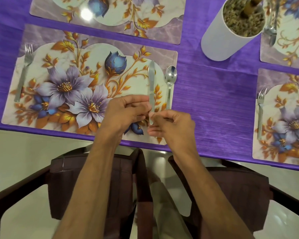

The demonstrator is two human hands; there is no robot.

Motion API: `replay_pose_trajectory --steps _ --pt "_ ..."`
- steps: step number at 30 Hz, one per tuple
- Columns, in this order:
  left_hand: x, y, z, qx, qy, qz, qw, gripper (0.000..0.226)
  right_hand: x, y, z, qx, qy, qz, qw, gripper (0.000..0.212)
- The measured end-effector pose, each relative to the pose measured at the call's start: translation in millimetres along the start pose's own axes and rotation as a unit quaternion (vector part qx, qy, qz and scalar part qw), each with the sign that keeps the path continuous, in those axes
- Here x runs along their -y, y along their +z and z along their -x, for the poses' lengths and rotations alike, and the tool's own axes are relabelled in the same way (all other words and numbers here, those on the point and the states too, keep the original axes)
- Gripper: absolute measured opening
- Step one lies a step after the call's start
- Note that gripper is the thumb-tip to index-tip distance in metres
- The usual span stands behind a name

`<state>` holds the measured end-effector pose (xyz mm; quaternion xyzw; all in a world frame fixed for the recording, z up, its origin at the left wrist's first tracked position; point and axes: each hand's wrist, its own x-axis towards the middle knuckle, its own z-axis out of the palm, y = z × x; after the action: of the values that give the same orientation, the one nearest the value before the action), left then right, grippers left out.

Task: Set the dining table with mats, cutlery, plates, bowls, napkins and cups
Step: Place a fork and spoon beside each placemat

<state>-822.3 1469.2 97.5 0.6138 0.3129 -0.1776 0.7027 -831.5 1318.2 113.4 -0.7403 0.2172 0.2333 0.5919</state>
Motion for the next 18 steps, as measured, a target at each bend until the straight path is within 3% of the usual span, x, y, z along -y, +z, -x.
replay_pose_trajectory --steps 4,9,13,18 --pt "1.5 4.1 0.2 -0.008 0.039 -0.042 0.998 0.030 -2.0 -7.1 -2.0 -0.023 -0.054 0.118 0.991 0.016" --pt "9.2 4.1 -1.1 -0.015 0.087 -0.096 0.991 0.033 -1.4 -35.5 -3.1 -0.080 -0.170 0.300 0.935 0.012" --pt "11.0 6.2 -3.0 -0.025 0.119 -0.160 0.980 0.031 -7.9 -54.4 -10.7 -0.129 -0.238 0.335 0.903 0.023" --pt "13.4 12.7 -5.1 -0.048 0.141 -0.229 0.962 0.031 -12.1 -59.9 -26.5 -0.081 -0.254 0.352 0.897 0.044"
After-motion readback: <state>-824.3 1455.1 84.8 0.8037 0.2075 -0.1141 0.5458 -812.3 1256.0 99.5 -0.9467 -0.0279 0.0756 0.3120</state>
